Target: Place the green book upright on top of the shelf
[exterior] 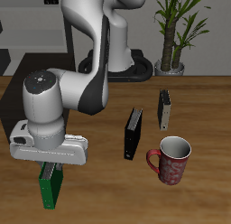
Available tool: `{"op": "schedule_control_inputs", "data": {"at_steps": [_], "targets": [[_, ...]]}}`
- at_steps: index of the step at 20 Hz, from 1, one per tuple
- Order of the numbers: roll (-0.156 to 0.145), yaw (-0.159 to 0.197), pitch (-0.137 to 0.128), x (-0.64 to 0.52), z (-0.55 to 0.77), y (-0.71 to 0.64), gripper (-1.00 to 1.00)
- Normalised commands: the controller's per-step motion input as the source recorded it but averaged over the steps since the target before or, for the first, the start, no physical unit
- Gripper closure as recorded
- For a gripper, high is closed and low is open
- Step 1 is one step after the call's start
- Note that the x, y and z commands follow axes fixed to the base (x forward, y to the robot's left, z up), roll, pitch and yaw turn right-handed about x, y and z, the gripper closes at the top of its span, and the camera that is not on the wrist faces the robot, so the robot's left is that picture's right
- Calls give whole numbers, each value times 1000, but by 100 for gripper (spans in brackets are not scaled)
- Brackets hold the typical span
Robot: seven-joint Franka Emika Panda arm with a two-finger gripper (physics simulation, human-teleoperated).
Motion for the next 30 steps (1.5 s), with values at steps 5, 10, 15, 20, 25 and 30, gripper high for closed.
{"op": "schedule_control_inputs", "data": {"at_steps": [5,10,15,20,25,30], "targets": [[2,-25,-33,-101,230,-46,100],[5,-17,-30,-124,283,-11,100],[9,-28,-80,-254,713,-13,100],[27,-26,-78,-426,864,-20,100],[-1,24,-84,-471,739,-35,100],[0,-28,-60,-548,694,-101,100]]}}
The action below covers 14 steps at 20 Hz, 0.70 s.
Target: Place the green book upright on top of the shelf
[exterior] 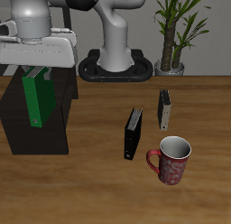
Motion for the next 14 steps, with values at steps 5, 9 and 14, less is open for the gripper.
{"op": "schedule_control_inputs", "data": {"at_steps": [5,9,14], "targets": [[-1,10,-44,-374,396,-66,100],[9,-24,-78,-621,526,-100,100],[9,-14,-70,-587,349,-104,100]]}}
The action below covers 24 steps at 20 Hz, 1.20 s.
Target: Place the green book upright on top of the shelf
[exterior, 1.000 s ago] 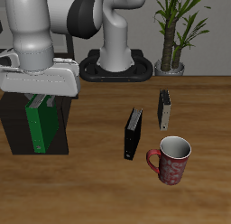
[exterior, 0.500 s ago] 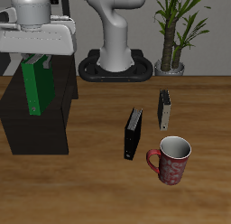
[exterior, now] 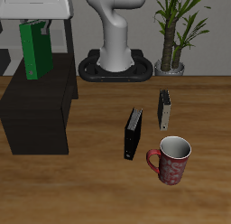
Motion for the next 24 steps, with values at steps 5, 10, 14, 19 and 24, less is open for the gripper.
{"op": "schedule_control_inputs", "data": {"at_steps": [5,10,14,19,24], "targets": [[13,-23,-50,-562,85,-184,100],[1,-11,-21,-437,-92,-174,100],[-9,15,-7,-369,-166,-181,100],[-27,-38,-2,-282,-144,-309,100],[-1,-8,-18,-206,-153,-120,100]]}}
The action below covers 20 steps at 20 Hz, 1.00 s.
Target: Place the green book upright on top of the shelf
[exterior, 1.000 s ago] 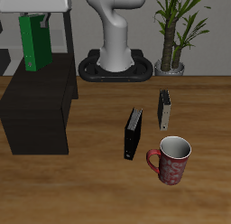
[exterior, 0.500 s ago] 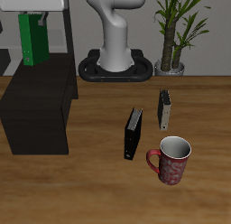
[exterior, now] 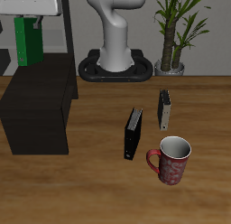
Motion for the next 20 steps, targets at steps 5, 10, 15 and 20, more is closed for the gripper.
{"op": "schedule_control_inputs", "data": {"at_steps": [5,10,15,20], "targets": [[3,-31,8,-16,-170,29,100],[13,-2,2,-36,-196,41,100],[-36,-27,38,88,-203,-66,100],[3,-21,56,86,-187,9,-100]]}}
